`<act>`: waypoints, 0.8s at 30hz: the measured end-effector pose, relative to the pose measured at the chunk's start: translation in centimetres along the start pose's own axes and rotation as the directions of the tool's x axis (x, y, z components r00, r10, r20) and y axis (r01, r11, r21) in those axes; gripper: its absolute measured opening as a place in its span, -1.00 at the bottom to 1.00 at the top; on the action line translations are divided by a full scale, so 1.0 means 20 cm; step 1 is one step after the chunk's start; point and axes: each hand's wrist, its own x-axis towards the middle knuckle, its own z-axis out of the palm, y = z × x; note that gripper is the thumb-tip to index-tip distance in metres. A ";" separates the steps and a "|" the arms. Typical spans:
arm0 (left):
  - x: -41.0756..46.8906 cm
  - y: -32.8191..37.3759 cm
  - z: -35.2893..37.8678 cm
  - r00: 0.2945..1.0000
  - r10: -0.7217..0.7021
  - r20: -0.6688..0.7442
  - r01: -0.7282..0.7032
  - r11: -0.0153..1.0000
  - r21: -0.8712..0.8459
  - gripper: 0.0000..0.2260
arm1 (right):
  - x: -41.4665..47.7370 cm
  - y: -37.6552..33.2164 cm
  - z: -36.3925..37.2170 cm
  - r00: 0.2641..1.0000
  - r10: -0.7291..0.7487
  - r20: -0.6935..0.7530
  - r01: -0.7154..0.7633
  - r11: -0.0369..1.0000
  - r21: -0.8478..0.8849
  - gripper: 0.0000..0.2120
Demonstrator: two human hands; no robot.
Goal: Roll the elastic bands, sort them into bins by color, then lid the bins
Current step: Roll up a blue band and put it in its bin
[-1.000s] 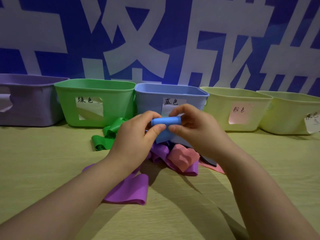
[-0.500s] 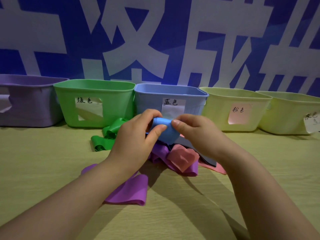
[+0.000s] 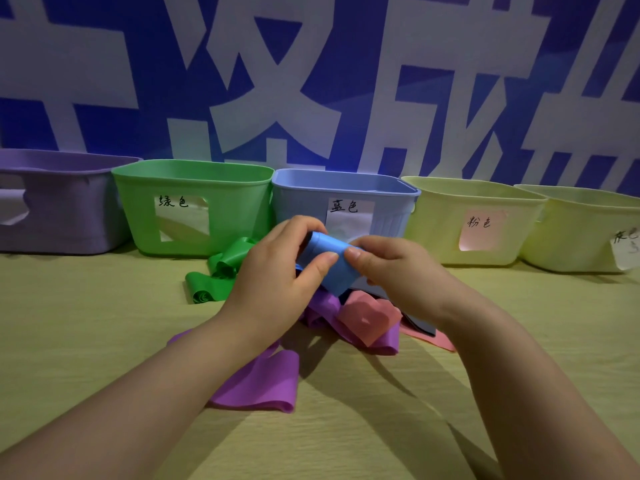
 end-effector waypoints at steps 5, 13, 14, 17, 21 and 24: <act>0.00 0.00 0.00 1.000 -0.031 0.002 0.031 0.999 -0.014 -0.88 | 0.00 -0.01 0.00 0.998 -0.041 -0.051 0.048 0.989 0.142 -0.95; 0.00 0.01 0.00 0.995 -0.097 0.021 0.099 0.988 -0.115 -0.85 | -0.01 -0.02 -0.01 0.997 -0.041 -0.059 0.042 0.999 0.006 -0.83; -0.01 0.01 0.00 0.994 -0.102 0.029 0.104 0.987 -0.125 -0.82 | -0.01 -0.02 -0.01 0.998 -0.035 -0.050 0.035 0.999 -0.010 -0.81; -0.01 0.02 0.00 0.995 -0.083 0.049 0.088 0.991 -0.104 -0.82 | -0.01 -0.02 -0.01 0.999 -0.019 -0.044 0.020 1.000 0.021 -0.78; -0.01 0.03 0.00 0.996 -0.088 0.028 0.091 0.992 -0.085 -0.86 | -0.02 -0.03 -0.02 0.999 -0.010 -0.044 0.013 0.997 0.077 -0.75; 0.00 0.02 -0.01 0.989 -0.144 0.031 0.147 0.984 -0.100 -0.85 | -0.02 -0.02 -0.01 0.994 -0.072 -0.079 0.080 0.991 0.105 -0.88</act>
